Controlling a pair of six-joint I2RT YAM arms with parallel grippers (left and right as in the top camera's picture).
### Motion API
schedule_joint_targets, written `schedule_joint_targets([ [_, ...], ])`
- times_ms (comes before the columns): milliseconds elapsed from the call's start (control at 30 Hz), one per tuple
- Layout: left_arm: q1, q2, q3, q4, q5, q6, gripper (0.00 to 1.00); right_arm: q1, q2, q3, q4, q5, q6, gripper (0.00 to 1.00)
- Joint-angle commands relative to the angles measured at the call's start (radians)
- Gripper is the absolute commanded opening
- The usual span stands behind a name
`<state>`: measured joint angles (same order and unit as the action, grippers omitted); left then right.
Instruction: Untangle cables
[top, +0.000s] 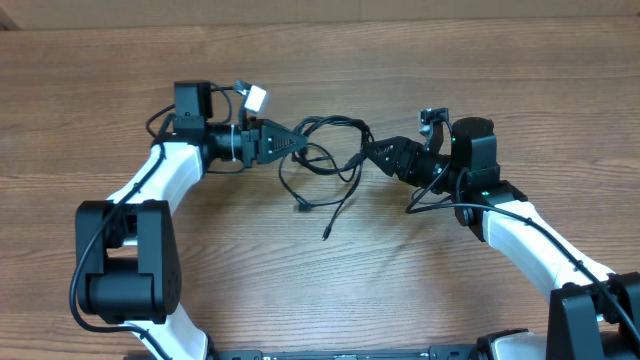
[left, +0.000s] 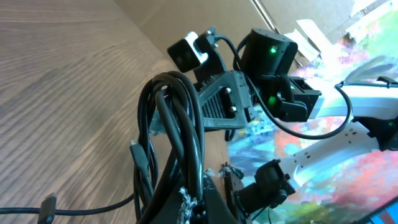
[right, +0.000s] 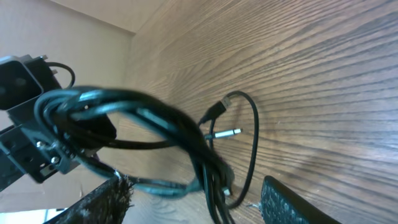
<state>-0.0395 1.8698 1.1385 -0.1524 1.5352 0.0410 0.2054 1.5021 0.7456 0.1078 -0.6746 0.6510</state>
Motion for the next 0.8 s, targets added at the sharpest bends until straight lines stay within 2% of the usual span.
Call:
schedule_joint_targets([
  [0, -0.028, -0.010, 0.009, 0.037, 0.046, -0.069, 0.04, 0.003, -0.002, 0.003, 0.007, 0.029, -0.030, 0.66],
  [267, -0.047, -0.010, 0.009, 0.069, 0.046, -0.110, 0.04, 0.003, -0.002, 0.003, -0.036, 0.078, -0.055, 0.66],
  [433, -0.047, -0.010, 0.009, 0.069, 0.046, -0.108, 0.04, 0.003, -0.002, 0.003, -0.027, 0.109, -0.058, 0.53],
  [500, -0.049, -0.010, 0.009, 0.069, 0.046, -0.108, 0.04, 0.003, -0.002, 0.003, -0.010, 0.109, -0.058, 0.51],
  [567, -0.052, -0.010, 0.009, 0.072, 0.046, -0.109, 0.04, 0.003, -0.002, 0.003, 0.000, 0.109, -0.058, 0.52],
  [633, -0.060, -0.010, 0.009, 0.072, 0.046, -0.109, 0.04, 0.003, -0.002, 0.003, 0.002, 0.109, -0.058, 0.59],
  [767, -0.083, -0.010, 0.009, 0.079, 0.045, -0.109, 0.04, 0.019, -0.002, 0.003, -0.008, 0.117, -0.058, 0.61],
])
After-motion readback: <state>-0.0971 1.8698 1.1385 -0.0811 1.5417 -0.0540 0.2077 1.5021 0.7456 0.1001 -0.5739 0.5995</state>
